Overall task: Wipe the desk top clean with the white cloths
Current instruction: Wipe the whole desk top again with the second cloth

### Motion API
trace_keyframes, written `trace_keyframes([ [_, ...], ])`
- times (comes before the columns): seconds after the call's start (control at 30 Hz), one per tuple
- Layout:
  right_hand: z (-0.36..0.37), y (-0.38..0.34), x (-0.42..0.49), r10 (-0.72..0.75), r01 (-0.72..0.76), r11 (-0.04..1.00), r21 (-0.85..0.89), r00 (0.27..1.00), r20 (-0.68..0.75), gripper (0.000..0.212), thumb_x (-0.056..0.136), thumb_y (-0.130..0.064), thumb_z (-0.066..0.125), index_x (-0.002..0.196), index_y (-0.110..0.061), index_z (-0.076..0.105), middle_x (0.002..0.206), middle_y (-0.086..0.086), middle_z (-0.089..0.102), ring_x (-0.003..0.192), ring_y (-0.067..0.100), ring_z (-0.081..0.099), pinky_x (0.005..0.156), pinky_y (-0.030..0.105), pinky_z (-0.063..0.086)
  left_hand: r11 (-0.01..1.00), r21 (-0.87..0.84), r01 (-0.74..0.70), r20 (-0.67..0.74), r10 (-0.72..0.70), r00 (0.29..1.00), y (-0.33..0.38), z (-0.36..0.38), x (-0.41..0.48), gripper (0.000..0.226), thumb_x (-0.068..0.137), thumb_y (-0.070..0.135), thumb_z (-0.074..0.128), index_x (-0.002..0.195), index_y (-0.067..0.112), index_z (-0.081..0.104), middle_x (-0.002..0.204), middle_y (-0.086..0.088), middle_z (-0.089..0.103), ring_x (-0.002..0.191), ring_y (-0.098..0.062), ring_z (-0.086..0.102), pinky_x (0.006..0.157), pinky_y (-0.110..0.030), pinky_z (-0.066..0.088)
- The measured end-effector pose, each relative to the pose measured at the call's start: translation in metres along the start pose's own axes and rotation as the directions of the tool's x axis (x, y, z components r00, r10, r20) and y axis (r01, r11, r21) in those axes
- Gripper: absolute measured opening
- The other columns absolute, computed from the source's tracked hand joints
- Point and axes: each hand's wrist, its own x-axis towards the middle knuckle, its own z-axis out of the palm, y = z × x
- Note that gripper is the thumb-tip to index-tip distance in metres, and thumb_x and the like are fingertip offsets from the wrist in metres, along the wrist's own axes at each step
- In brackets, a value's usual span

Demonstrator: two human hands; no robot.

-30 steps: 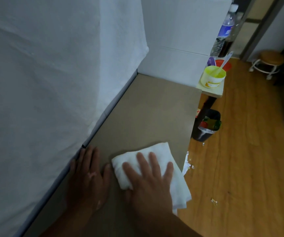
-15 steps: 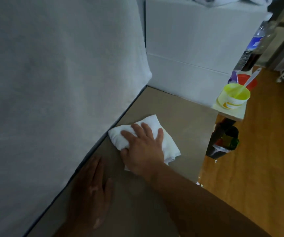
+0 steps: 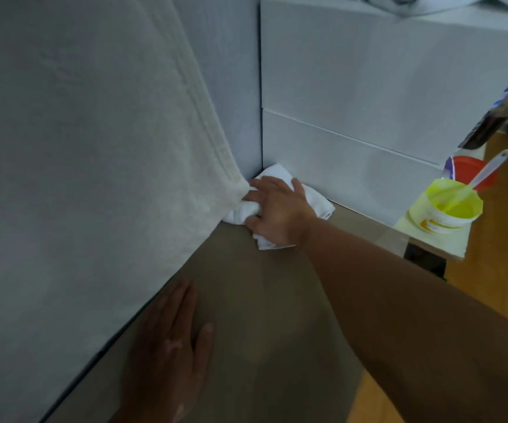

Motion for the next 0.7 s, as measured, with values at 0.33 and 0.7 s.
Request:
trace_keyframes([
  [0.33,-0.011,0.030,-0.002,-0.031,0.030,1.000,0.007,0.993,0.112,0.060,0.092,-0.053,0.050,0.150,-0.054,0.038,0.171,-0.010,0.021,0.158,0.017,0.009,0.126,0.053,0.005,0.999,0.022,-0.037,0.056,0.036,0.998,0.001,-0.010,0.006,0.069,0.105,0.050,0.029,0.140,-0.003,0.058,0.148,-0.019,0.056,0.131,-0.036,0.057,0.113,-0.041,0.037],
  [0.7,-0.019,0.084,-0.134,0.133,-0.129,0.990,0.062,0.990,-0.055,0.072,0.072,-0.067,0.034,0.141,-0.055,0.051,0.164,-0.015,0.034,0.156,0.013,0.019,0.125,0.052,0.008,0.998,0.055,-0.005,0.143,-0.003,0.990,-0.003,-0.009,0.003,0.072,0.101,0.050,0.028,0.141,-0.004,0.056,0.148,-0.023,0.055,0.133,-0.041,0.055,0.111,-0.050,0.044],
])
